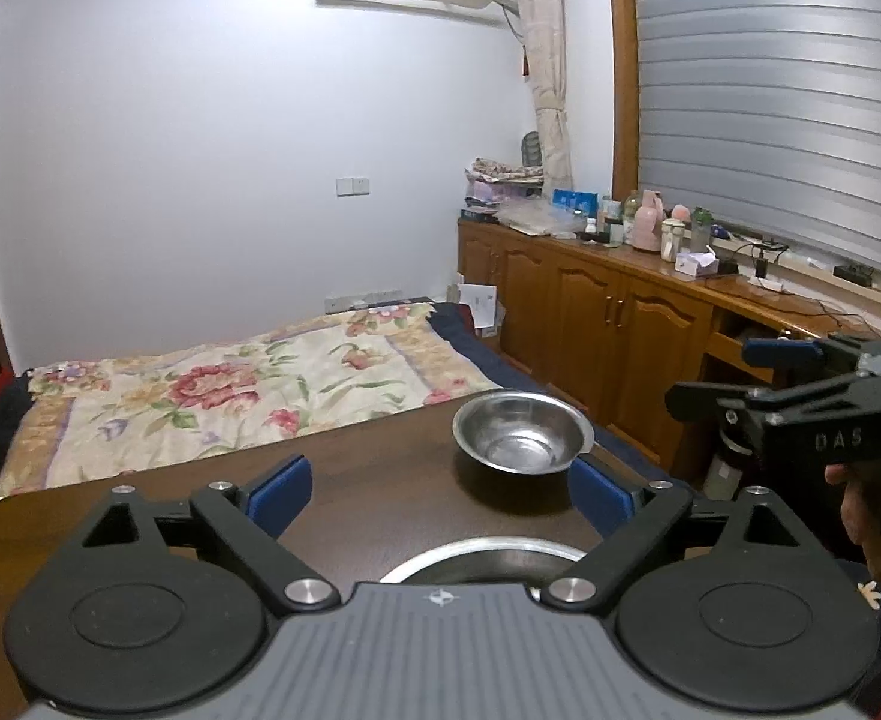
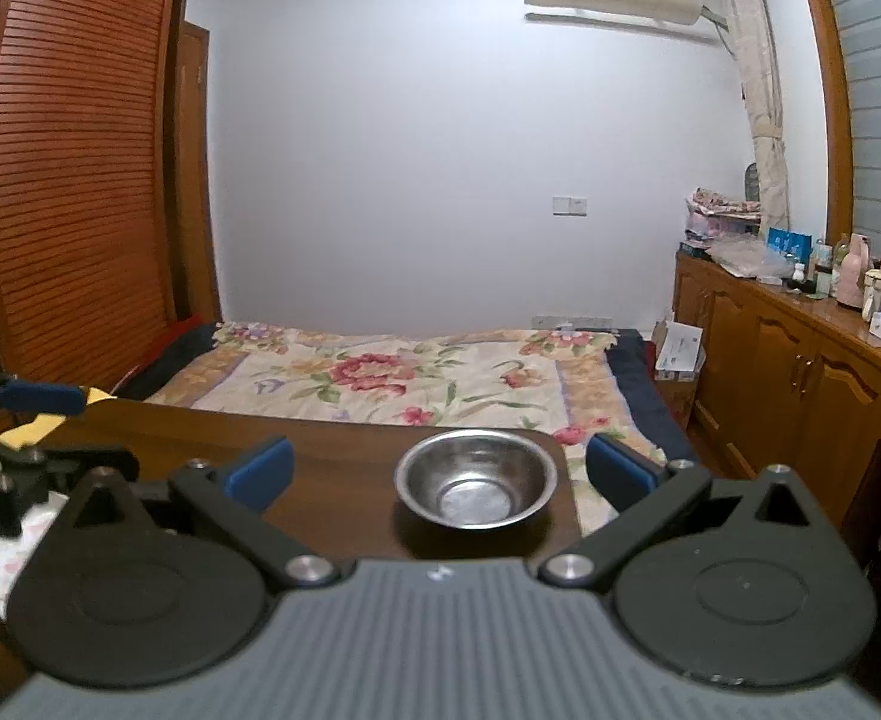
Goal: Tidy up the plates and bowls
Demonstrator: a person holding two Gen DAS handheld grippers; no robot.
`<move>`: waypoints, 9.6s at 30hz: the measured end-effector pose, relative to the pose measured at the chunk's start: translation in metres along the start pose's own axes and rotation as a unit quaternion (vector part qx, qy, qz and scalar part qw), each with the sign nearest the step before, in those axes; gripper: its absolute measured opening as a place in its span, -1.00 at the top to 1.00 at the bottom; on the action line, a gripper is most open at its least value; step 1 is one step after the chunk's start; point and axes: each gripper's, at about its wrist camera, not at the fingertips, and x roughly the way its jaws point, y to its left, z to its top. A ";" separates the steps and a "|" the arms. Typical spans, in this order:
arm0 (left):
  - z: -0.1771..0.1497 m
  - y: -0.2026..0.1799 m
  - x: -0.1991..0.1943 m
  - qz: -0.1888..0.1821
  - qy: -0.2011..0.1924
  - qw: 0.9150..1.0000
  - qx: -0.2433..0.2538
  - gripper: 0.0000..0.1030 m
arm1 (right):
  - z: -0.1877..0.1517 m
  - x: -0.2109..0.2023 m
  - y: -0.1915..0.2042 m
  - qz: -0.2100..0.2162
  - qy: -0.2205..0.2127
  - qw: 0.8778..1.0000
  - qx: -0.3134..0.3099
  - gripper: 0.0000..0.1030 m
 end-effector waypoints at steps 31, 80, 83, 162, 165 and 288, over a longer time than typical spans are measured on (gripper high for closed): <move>0.049 -0.006 0.179 -0.065 0.119 0.989 0.054 -0.36 | -0.020 0.113 -0.062 0.024 0.095 0.994 0.047 -0.68; 0.064 0.007 0.198 -0.084 0.159 0.984 0.002 0.70 | 0.000 0.117 -0.063 0.043 0.103 0.987 0.112 0.69; 0.071 0.007 0.185 -0.083 0.147 0.986 0.004 0.70 | 0.007 0.111 -0.060 0.042 0.093 0.989 0.110 0.69; -0.048 0.027 -0.018 -0.071 0.077 0.994 -0.020 0.68 | -0.038 0.017 0.044 0.130 0.103 0.982 0.085 0.70; -0.060 0.027 -0.014 -0.067 0.088 0.994 -0.024 0.67 | -0.047 0.019 0.046 0.129 0.115 0.981 0.083 0.70; -0.069 0.020 -0.045 0.028 -0.017 0.998 -0.052 0.39 | -0.054 0.005 0.056 0.088 -0.006 0.994 0.062 0.57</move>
